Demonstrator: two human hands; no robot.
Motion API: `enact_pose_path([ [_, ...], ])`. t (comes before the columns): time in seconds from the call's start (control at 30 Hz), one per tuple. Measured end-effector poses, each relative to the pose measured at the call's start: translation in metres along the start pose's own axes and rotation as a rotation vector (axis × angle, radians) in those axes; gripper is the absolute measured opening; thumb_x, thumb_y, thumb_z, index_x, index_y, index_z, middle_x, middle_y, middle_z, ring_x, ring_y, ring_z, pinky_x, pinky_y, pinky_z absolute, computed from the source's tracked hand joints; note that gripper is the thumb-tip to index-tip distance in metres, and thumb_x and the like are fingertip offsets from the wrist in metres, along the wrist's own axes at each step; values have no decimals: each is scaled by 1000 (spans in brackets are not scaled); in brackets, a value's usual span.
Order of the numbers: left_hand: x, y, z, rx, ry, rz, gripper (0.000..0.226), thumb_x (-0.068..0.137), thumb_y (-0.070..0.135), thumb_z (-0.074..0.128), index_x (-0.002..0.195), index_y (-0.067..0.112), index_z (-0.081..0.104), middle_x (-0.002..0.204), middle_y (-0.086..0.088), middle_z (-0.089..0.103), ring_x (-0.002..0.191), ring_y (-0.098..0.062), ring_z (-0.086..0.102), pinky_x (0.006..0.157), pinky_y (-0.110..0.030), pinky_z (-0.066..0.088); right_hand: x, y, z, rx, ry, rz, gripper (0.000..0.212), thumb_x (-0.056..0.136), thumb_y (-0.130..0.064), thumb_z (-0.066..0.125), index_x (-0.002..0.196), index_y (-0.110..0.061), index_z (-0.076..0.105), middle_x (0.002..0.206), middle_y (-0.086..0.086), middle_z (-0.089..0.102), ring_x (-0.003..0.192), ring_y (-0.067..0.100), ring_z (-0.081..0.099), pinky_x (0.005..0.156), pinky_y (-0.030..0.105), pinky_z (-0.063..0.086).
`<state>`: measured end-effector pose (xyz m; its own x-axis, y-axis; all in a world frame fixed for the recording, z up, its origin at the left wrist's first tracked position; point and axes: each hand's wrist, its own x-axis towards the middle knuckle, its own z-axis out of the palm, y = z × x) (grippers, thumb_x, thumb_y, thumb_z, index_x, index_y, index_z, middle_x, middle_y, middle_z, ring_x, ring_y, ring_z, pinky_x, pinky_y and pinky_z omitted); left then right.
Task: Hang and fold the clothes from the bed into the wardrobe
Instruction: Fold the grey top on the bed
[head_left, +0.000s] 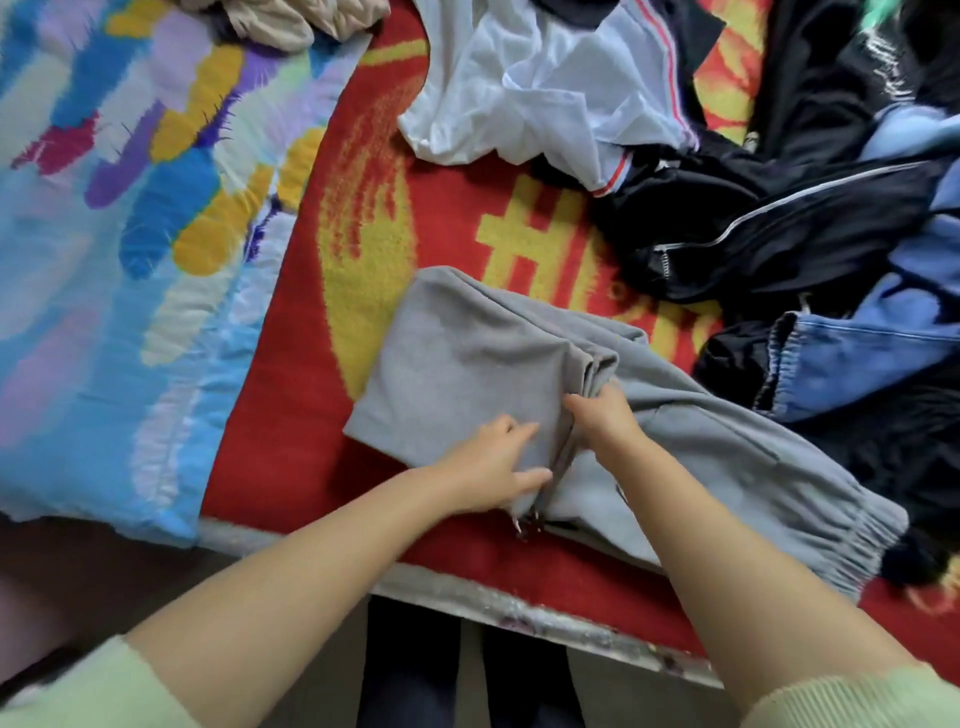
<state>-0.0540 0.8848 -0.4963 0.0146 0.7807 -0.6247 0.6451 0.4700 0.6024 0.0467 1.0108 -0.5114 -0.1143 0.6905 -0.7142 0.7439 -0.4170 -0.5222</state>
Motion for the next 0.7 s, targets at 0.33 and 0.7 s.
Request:
enact_pose_path([
  [0.33, 26, -105, -49, -316, 548, -410, 68, 86, 27, 66, 143, 9, 33, 139, -14, 47, 126, -29, 46, 98, -33, 36, -35, 75, 34, -779, -207, -607, 60, 93, -27, 52, 148, -17, 30, 157, 21, 8, 145, 38, 8, 117, 45, 17],
  [0.7, 12, -75, -59, -586, 589, -248, 34, 84, 21, 70, 114, 16, 55, 103, 1, 64, 98, -18, 61, 79, -30, 43, -21, 41, 28, -570, -440, -310, 51, 98, -35, 45, 147, -23, 33, 160, 10, 4, 148, 24, 1, 118, 44, 13],
])
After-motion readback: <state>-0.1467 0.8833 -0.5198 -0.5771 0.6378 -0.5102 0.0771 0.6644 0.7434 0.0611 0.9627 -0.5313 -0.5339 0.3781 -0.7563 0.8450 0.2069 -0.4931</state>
